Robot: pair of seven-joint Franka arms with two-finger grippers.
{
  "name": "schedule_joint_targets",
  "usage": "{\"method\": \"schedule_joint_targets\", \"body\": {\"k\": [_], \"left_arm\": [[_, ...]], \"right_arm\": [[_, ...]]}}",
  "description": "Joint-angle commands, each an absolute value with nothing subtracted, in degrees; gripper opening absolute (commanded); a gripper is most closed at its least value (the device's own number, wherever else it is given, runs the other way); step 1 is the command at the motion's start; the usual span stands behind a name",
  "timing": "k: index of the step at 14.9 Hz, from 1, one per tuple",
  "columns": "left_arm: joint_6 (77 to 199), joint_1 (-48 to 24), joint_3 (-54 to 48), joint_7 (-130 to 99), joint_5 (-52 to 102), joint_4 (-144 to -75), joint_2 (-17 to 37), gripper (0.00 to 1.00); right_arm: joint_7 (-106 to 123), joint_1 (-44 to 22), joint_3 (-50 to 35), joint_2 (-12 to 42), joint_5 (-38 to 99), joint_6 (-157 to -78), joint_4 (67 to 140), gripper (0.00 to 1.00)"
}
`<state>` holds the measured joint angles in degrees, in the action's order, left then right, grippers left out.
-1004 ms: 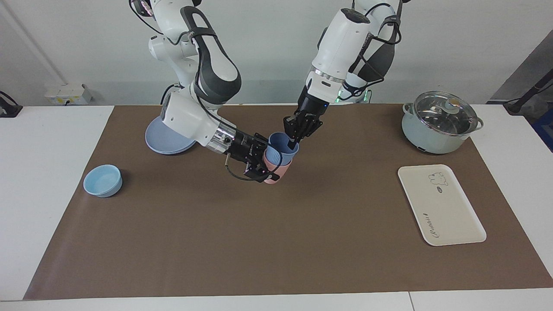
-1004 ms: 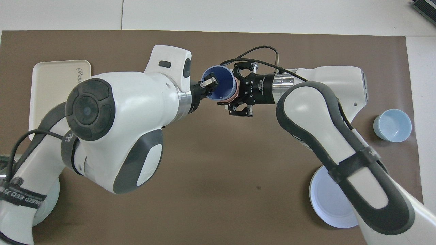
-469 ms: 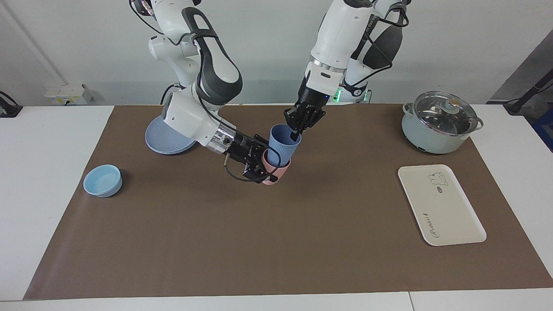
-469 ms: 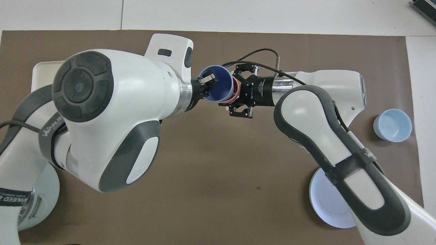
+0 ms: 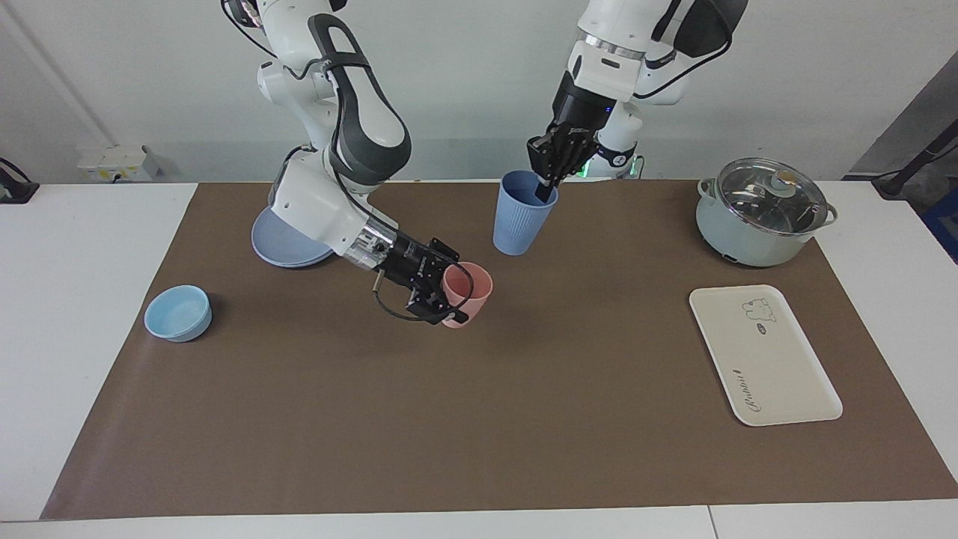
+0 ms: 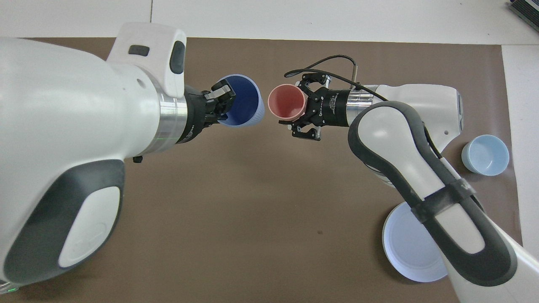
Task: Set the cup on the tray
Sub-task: 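Pull the blue cup out with the left gripper while the right gripper holds, then lower the blue cup onto the tray while the right gripper lowers the pink cup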
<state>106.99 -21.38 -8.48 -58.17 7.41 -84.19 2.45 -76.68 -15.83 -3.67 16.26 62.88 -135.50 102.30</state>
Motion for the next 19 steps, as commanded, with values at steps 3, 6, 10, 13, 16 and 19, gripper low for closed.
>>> {"method": "schedule_joint_targets", "body": {"k": [3,6,10,13,16,19], "left_arm": [[106.4,-9.9,-8.3,-46.3,8.2,-93.0,-1.7,0.00],[109.7,-0.6,-8.3,-28.5,10.4,-103.2,-6.0,0.00],[114.7,7.5,-8.3,-9.8,11.2,-107.5,-2.8,0.00],[117.6,12.1,-7.9,4.7,10.9,-107.8,1.7,0.00],[126.5,15.6,-7.8,16.5,10.8,-113.1,3.9,0.00],[130.0,17.0,-7.9,16.9,10.8,-115.0,6.4,0.00]], "right_arm": [[-77.4,-7.3,-4.0,15.3,67.0,-129.1,102.8,0.00],[-76.3,-0.4,-4.0,16.2,66.6,-122.9,101.7,0.00],[-70.6,7.5,-4.0,19.5,66.4,-116.1,100.5,0.00],[-65.6,11.4,-4.0,23.4,66.5,-113.8,100.5,0.00],[-57.5,13.4,-3.9,25.9,66.0,-112.9,101.2,0.00],[-53.9,15.9,-3.8,28.0,65.8,-112.0,101.5,0.00]]}}
